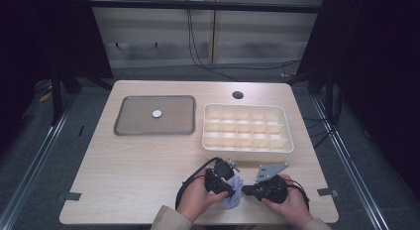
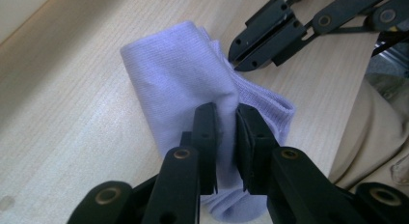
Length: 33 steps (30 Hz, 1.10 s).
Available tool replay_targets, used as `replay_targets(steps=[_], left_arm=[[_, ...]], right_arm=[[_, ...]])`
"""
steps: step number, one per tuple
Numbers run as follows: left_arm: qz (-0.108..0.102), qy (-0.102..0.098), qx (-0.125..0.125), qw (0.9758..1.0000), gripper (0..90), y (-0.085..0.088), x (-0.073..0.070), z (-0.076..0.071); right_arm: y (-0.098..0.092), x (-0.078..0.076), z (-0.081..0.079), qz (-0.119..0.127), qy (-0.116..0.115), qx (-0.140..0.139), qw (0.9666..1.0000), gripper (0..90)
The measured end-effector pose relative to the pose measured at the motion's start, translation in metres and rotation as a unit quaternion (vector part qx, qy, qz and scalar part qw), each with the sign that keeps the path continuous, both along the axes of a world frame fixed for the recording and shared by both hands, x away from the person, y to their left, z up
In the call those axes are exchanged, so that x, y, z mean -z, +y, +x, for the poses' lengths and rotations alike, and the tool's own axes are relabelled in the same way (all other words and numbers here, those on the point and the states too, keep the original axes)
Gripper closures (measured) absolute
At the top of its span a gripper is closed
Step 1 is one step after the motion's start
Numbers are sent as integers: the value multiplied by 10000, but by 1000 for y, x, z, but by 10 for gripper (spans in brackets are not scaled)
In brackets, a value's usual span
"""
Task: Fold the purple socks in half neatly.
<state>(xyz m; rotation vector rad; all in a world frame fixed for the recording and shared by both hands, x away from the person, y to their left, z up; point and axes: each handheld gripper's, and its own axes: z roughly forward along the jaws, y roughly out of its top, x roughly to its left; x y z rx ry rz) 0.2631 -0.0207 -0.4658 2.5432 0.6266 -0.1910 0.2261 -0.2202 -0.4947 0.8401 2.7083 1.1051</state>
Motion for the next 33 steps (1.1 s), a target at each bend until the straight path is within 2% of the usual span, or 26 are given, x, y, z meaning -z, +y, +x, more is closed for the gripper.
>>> replay_targets(steps=[6, 11, 17, 23, 27, 33], left_arm=[[-6, -81, 61, 9999, 788, 1, 0, 0], [-60, -57, 50, 10000, 785, 2, 1, 0], [-118, 29, 62, 9999, 722, 2, 0, 0], [-212, 320, -54, 9992, 712, 4, -1, 5], [-177, 317, -29, 9993, 668, 4, -5, 5], [-170, 311, -64, 9994, 655, 4, -9, 6]], right_arm=[[-5, -3, 2, 93, -79, 118, 9999, 853], [-5, -4, 3, 202, -86, 148, 9996, 842], [-3, -5, 3, 245, -79, 153, 9996, 837], [-1, -3, 3, 184, -52, 100, 9998, 838], [0, -2, 3, 157, -52, 69, 9998, 841], [-1, -1, 3, 147, -31, 84, 9999, 841]])
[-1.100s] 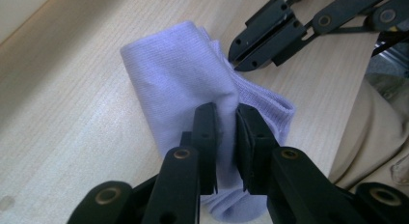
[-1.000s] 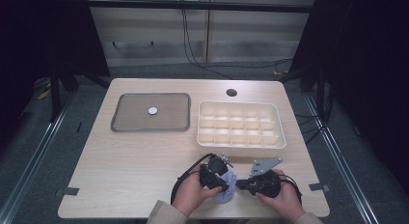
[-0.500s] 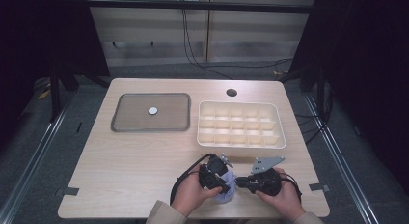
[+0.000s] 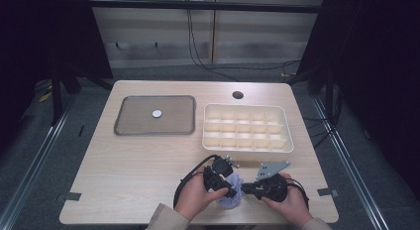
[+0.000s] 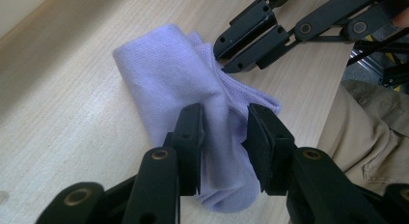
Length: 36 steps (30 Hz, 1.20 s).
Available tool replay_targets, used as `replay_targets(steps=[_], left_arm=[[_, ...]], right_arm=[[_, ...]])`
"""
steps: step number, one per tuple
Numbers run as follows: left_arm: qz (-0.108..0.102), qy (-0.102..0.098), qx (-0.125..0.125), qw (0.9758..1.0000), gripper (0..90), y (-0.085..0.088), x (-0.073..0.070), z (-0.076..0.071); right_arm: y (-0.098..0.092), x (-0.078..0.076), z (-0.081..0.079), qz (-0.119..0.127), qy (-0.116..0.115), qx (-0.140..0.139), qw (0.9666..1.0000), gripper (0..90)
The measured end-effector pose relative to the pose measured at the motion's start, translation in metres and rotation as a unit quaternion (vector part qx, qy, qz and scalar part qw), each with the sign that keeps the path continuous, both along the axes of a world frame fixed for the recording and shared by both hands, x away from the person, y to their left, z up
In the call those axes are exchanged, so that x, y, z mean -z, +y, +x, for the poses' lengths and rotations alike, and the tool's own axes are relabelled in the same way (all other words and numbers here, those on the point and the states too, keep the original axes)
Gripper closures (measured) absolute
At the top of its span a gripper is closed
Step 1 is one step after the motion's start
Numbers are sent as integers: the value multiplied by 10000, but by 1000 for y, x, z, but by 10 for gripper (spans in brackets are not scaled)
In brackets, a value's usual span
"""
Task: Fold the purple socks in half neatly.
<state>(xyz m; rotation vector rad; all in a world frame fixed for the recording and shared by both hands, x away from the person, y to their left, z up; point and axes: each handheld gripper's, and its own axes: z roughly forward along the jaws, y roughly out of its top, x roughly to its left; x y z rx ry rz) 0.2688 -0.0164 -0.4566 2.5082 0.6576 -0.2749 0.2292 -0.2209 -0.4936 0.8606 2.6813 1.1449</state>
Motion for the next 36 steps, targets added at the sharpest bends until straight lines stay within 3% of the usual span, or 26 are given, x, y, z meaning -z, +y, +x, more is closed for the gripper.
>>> replay_targets(steps=[5, 14, 22, 36], left_arm=[[47, 51, -25, 10000, 653, 1, -5, 1], [-45, 113, -140, 9998, 651, 4, -11, 5], [-90, 165, -171, 9997, 795, 7, -14, 6], [161, 55, 60, 9998, 837, -10, 6, 0]], right_arm=[[0, 1, 0, -25, 2, -18, 10000, 841], [0, 1, 1, -23, -10, -40, 10000, 841], [1, 2, 0, -44, 11, -46, 10000, 842], [0, 2, 0, -126, 37, -30, 9999, 844]])
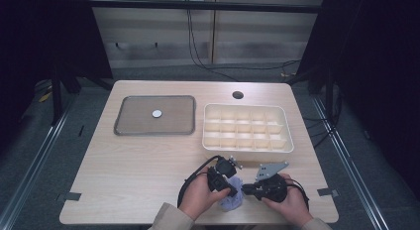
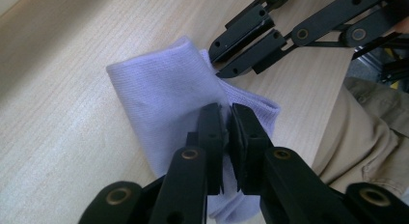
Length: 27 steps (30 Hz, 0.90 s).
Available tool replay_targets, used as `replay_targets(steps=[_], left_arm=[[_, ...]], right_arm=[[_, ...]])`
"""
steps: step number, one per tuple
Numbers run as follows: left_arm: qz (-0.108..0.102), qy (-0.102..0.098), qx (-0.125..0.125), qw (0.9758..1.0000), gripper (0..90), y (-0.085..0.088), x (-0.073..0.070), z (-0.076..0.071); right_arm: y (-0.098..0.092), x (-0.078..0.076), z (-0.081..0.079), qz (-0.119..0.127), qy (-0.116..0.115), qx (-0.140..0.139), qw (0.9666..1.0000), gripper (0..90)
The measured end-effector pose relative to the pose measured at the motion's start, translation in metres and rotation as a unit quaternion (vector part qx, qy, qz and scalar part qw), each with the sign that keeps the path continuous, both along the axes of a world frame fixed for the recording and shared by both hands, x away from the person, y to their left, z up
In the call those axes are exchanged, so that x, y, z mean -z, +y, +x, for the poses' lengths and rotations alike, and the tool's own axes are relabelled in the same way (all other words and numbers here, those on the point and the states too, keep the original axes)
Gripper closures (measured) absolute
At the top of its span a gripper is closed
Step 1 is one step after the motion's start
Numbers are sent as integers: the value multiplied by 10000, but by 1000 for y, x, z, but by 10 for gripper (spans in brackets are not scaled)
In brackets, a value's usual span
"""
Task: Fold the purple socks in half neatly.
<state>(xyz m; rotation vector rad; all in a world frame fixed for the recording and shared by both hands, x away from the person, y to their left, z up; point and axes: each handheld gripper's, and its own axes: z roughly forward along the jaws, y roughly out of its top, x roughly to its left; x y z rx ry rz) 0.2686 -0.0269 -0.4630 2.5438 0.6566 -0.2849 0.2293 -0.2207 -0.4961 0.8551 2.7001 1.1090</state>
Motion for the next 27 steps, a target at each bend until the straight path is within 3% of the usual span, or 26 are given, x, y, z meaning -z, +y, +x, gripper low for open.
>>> replay_targets(steps=[8, 14, 22, 27], left_arm=[[97, -225, 92, 9997, 839, -3, 1, -4], [12, -210, 51, 9998, 839, 0, 3, -3], [-406, 125, -145, 9990, 815, 9, 6, 1], [-403, 49, -117, 9991, 769, 9, 2, 0]], right_arm=[[-2, -2, 0, -24, -73, 44, 10000, 844], [-4, -2, 1, -1, -58, 44, 10000, 845], [-4, -2, 1, 45, -26, 76, 10000, 844], [-4, -2, 2, 45, -55, 58, 10000, 843]])
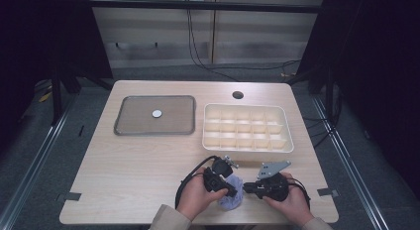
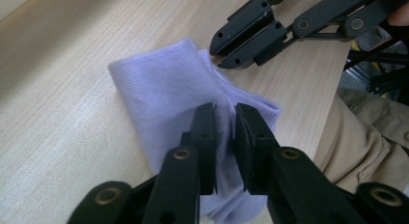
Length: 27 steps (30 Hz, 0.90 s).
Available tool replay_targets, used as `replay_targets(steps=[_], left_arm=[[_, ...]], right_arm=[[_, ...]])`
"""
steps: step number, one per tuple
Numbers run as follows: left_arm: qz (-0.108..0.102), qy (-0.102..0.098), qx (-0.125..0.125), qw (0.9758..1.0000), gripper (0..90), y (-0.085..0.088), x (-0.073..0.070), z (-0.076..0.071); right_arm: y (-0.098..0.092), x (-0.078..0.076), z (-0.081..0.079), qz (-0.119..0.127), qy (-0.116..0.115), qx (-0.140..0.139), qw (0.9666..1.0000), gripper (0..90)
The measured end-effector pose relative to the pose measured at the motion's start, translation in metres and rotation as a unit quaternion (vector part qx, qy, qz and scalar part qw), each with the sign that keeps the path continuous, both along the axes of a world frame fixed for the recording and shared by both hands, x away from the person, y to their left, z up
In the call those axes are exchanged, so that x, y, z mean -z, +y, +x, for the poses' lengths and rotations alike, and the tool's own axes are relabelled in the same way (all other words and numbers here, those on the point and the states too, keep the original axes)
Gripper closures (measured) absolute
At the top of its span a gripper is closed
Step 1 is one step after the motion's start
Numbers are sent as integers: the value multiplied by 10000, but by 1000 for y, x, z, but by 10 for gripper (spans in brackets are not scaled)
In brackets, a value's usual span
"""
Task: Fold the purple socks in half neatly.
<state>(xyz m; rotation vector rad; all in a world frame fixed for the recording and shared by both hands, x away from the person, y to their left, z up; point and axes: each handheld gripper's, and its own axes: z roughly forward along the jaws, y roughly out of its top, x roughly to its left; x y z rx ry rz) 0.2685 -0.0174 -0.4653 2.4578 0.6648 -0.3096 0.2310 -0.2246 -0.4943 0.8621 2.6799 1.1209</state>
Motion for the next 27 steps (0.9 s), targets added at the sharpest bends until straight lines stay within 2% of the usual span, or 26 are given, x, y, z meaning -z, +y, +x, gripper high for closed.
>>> replay_targets(steps=[8, 18, 23, 24, 27], left_arm=[[119, -171, 87, 9997, 724, 1, -7, -1], [97, -320, 94, 9994, 701, 3, -14, -1], [117, -291, 72, 9995, 701, 5, -15, 0], [124, -222, 65, 9997, 717, 5, -15, 0], [169, -213, 176, 9995, 762, 4, -13, -1]], right_arm=[[0, 0, 0, -11, 10, 23, 10000, 840], [0, -1, 0, -6, 17, 21, 10000, 841], [0, -1, 0, -2, 8, 10, 10000, 840], [0, -1, 0, -2, 7, 11, 10000, 840], [0, -1, 0, -5, 15, 19, 10000, 840]])
